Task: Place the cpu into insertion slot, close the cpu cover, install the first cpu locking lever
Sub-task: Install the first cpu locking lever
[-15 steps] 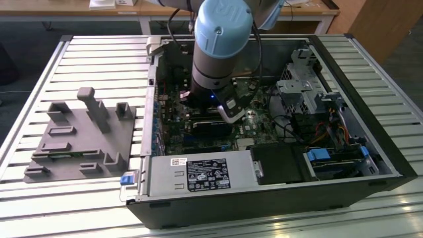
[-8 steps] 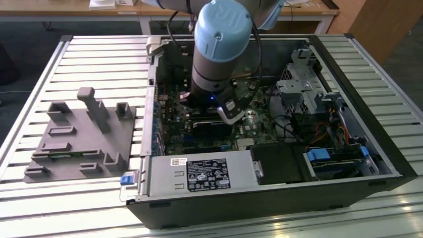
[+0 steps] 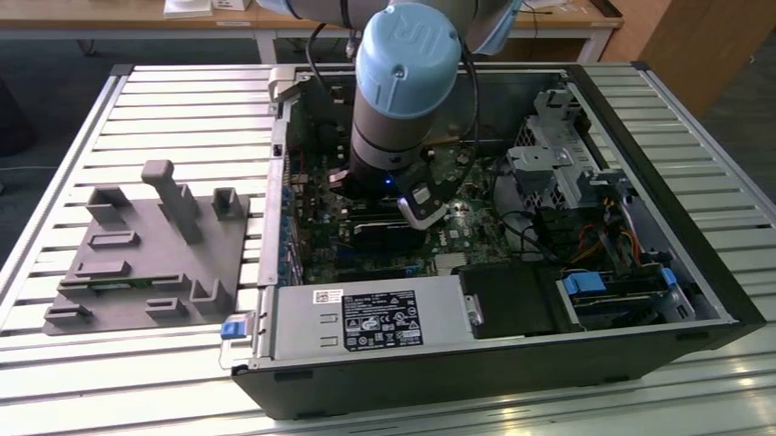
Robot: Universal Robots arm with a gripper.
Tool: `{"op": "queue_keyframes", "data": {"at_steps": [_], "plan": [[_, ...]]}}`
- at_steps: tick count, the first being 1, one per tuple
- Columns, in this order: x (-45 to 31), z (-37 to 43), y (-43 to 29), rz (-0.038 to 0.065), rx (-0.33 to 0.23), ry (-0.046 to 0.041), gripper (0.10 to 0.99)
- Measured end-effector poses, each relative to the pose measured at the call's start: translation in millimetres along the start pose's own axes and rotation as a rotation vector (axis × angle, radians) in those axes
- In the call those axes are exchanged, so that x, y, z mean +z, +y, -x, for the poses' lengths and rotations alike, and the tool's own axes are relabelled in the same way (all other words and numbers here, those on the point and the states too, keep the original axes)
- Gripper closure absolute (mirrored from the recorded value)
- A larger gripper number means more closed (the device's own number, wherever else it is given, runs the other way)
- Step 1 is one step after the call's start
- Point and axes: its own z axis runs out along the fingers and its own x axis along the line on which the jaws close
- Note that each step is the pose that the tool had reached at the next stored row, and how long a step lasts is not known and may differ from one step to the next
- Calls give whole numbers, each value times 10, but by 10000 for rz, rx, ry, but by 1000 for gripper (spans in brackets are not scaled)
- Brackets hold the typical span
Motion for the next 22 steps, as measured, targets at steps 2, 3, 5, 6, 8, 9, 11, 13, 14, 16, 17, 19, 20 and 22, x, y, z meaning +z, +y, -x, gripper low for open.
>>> {"op": "queue_keyframes", "data": {"at_steps": [2, 3, 5, 6, 8, 9, 11, 13, 14, 16, 17, 19, 20, 22], "plan": [[-3, 0, 1, 4, 0, -2, 980], [-9, -1, 3, 2, 0, -1, 980], [-29, -1, 11, 3, 0, -1, 980], [-37, -1, 14, 8, -2, -4, 980], [-62, -3, 22, 1, -1, -2, 980], [-74, -3, 27, 2, -1, -3, 980], [-90, -4, 32, 1, 0, -5, 980], [-108, -5, 39, 1, 0, -6, 980], [-122, -6, 44, 0, 2, -7, 980], [-151, -8, 56, 1, 9, -11, 980], [-167, -9, 62, 2, 13, -14, 980], [-203, -10, 77, 1, 20, -24, 980], [-222, -11, 86, 0, 22, -32, 980], [-259, -12, 102, 0, 21, -58, 980]]}}
